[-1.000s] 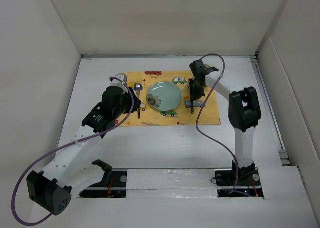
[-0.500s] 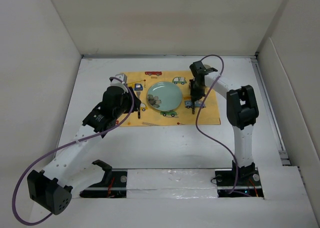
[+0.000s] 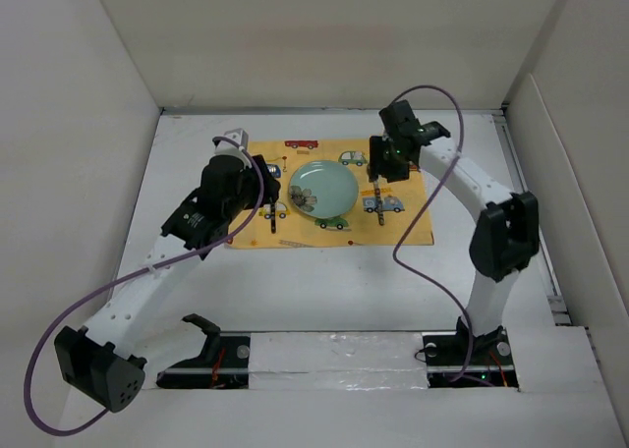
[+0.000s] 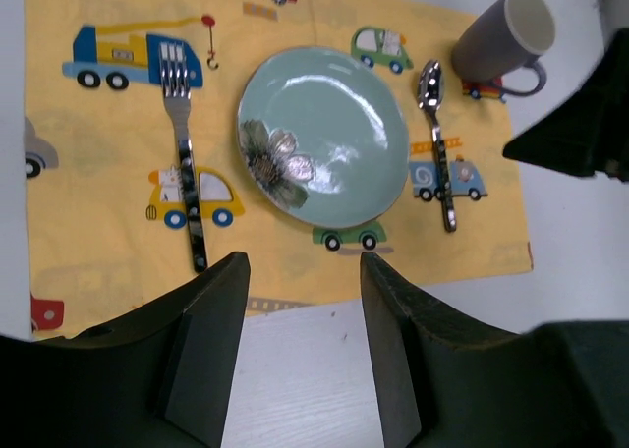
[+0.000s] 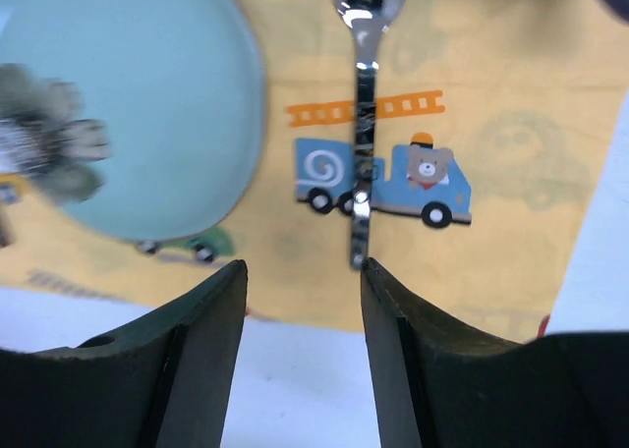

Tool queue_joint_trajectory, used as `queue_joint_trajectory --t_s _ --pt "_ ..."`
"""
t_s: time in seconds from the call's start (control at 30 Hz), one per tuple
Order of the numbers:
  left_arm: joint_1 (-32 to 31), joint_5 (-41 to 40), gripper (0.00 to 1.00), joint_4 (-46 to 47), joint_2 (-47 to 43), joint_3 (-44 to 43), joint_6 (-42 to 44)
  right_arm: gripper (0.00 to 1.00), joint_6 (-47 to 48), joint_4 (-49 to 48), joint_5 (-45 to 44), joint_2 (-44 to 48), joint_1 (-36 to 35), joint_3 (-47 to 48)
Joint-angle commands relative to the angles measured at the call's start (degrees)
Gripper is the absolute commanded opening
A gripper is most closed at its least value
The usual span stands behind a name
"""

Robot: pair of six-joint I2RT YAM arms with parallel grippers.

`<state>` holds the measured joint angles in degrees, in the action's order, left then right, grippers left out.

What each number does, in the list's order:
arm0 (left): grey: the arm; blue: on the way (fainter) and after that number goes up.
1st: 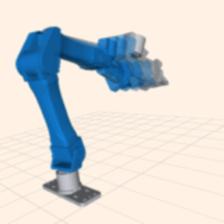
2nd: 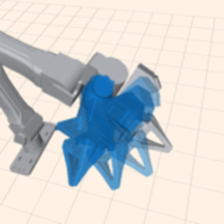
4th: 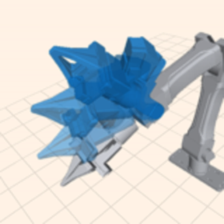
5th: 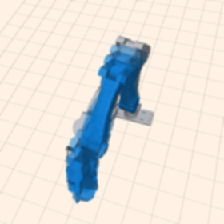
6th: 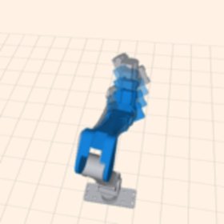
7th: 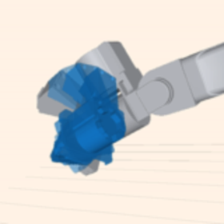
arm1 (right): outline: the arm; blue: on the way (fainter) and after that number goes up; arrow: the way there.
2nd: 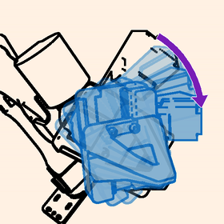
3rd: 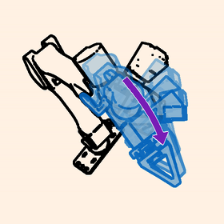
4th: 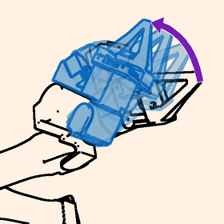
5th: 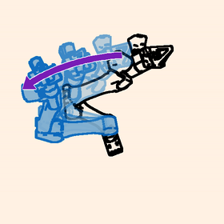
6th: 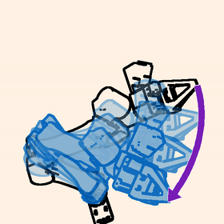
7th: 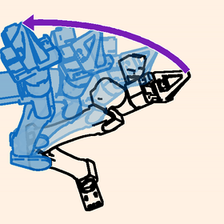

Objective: Set the dinner table for one person

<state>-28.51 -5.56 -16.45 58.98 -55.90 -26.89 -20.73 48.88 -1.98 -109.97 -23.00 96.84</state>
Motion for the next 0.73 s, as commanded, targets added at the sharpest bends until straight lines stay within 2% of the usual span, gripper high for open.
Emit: queue_joint_trajectory --t_s 0.0,0.03,0.07,0.13,0.23,0.27,0.33,0.4,0.47,0.57,0.7 --pt "-0.3 -1.9 0.46 1.0 1.0 -7.8 1.5 0.56 0.5 -0.3 1.5 15.5 -1.3 -0.9" --pt "-0.3 -2.9 0.46 0.3 1.4 -9.4 1.8 0.56 0.5 -2.7 1.5 18.5 -1.3 -2.3" --pt "-0.3 -4.9 0.46 -0.7 2.5 -14.5 2.4 0.57 -1.0 -6.0 1.3 27.8 -1.3 -3.8" --pt "-0.3 -5.5 0.47 -1.7 2.7 -16.4 2.9 0.58 -1.7 -11.7 0.1 31.5 0.1 -7.0" --pt "-0.3 -9.8 0.49 -3.0 2.7 -22.4 3.4 0.72 -6.2 -22.1 -3.6 44.6 3.7 -14.3" --pt "-0.3 -11.1 0.5 -3.2 2.1 -24.4 3.5 0.8 -8.4 -24.0 -5.8 47.5 6.4 -16.0" --pt "-0.3 -15.2 0.53 -3.5 0.8 -25.6 3.7 0.84 -10.0 -26.4 -7.5 53.7 9.5 -18.4" --pt "-0.3 -19.3 0.59 -3.2 -1.8 -25.8 4.0 0.9 -11.6 -24.6 -9.7 55.8 13.4 -19.8" --pt "-0.3 -21.5 0.61 -2.8 -4.9 -24.2 5.2 0.95 -12.7 -22.7 -13.9 57.1 13.4 -20.7" --pt "-0.3 -23.4 0.63 -2.9 -8.4 -20.9 5.4 0.99 -12.8 -20.8 -12.9 56.9 14.0 -22.0" --pt "-0.3 -22.0 0.63 -4.9 -10.9 -15.9 2.6 0.99 -13.4 -19.4 -9.9 55.5 14.5 -23.5"
